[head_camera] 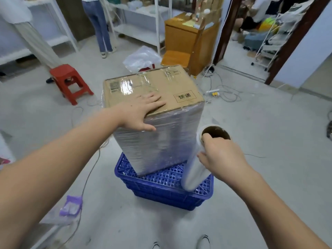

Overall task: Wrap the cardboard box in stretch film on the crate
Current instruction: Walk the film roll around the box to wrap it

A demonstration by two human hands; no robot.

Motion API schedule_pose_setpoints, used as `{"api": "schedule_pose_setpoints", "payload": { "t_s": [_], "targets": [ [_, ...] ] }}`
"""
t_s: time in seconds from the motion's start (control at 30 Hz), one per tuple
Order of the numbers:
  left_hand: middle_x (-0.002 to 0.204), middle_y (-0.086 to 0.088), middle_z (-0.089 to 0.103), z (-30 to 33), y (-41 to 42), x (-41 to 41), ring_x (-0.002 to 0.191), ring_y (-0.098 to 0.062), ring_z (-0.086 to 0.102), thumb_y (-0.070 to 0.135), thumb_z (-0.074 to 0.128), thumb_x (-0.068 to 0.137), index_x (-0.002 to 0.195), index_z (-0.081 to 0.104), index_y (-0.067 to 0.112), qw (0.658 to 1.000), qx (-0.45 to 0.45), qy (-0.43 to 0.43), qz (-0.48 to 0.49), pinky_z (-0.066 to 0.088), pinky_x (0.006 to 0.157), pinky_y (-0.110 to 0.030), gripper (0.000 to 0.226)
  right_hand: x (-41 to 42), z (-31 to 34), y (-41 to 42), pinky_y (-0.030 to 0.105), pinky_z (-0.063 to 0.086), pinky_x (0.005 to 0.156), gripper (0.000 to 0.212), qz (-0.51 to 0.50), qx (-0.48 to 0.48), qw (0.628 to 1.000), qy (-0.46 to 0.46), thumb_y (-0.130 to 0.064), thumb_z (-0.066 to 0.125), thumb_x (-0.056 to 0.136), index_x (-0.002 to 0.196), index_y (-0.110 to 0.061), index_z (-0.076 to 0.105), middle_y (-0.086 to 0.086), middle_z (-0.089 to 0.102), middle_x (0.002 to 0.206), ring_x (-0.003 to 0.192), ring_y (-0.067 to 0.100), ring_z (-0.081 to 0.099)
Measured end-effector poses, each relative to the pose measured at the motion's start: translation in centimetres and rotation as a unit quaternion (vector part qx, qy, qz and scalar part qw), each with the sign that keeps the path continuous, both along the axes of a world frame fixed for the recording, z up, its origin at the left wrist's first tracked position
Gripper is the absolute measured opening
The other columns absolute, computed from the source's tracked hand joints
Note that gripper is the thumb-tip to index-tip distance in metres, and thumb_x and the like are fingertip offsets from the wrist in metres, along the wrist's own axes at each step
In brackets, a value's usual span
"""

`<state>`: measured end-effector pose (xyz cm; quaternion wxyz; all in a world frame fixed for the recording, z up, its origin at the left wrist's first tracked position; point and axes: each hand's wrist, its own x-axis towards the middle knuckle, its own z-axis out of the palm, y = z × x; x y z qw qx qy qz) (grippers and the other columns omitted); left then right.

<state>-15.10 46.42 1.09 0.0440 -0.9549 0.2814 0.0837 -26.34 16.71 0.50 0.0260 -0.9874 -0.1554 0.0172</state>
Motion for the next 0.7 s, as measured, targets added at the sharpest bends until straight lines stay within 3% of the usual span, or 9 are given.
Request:
{"api": "schedule_pose_setpoints", "payload": {
  "t_s": [0.1,0.2,0.27,0.4,0.53,0.7],
  "targets": [
    [0.173,0.001,-0.007,-1.1,0.1,-0.2,0.159,-0.022,-0.005,0.081,0.045,0.090,0.164,0.001,0.039,0.999,-0.032,-0.016,0.022,0.003,0.129,-0.052,0.095,-0.5,0.1,0.8,0.028,0.023,0.044,0.026,-0.045,-0.010,0.999,0.000,-0.036,0.051,0.088,0.085,-0.019,0.031,-0.005,0.048,0.062,0.050,0.015,0.043],
    [0.174,-0.003,-0.004,-1.6,-0.5,-0.2,0.159,-0.026,0.001,0.074,0.043,0.095,0.163,0.012,0.044,0.996,-0.066,-0.028,0.062,0.004,0.127,-0.045,0.080,-0.7,-0.2,1.5,0.027,0.024,0.044,0.054,-0.083,-0.071,0.993,-0.034,-0.074,0.044,0.085,0.082,-0.021,0.034,-0.007,0.048,0.060,0.048,0.012,0.039],
    [0.174,-0.008,0.002,-1.6,-0.7,-0.2,0.159,-0.029,0.002,0.073,0.039,0.097,0.163,0.011,0.044,0.995,-0.064,-0.033,0.067,0.006,0.128,-0.045,0.077,-0.3,-0.6,1.5,0.028,0.028,0.046,0.064,-0.103,-0.080,0.990,-0.047,-0.086,0.035,0.079,0.079,-0.022,0.036,-0.006,0.047,0.059,0.050,0.014,0.039],
    [0.172,-0.014,0.005,-1.4,-1.5,-0.1,0.158,-0.036,0.007,0.071,0.032,0.099,0.164,0.011,0.038,0.996,-0.047,-0.038,0.071,0.010,0.128,-0.049,0.076,0.1,-0.7,0.2,0.031,0.035,0.055,0.057,-0.097,-0.058,0.993,-0.044,-0.077,0.043,0.084,0.072,-0.023,0.030,-0.006,0.043,0.060,0.059,0.022,0.045],
    [0.172,-0.017,0.008,-0.8,-3.8,0.3,0.157,-0.040,0.010,0.070,0.029,0.100,0.164,0.011,0.036,0.994,-0.038,-0.045,0.095,0.014,0.127,-0.051,0.075,-1.0,-0.3,-0.9,0.031,0.036,0.053,0.058,-0.050,-0.050,0.996,-0.048,-0.071,0.049,0.084,0.066,-0.021,0.025,-0.006,0.043,0.059,0.061,0.021,0.047],
    [0.171,-0.019,0.008,-0.8,-6.8,0.1,0.156,-0.042,0.011,0.069,0.030,0.102,0.163,0.012,0.038,0.990,-0.034,-0.052,0.127,0.013,0.127,-0.054,0.071,-2.0,-0.7,-1.3,0.022,0.016,0.043,0.067,0.090,-0.020,0.990,-0.107,-0.059,0.078,0.061,0.060,-0.020,0.024,-0.008,0.023,0.044,0.042,0.022,0.031]
  ]
}}
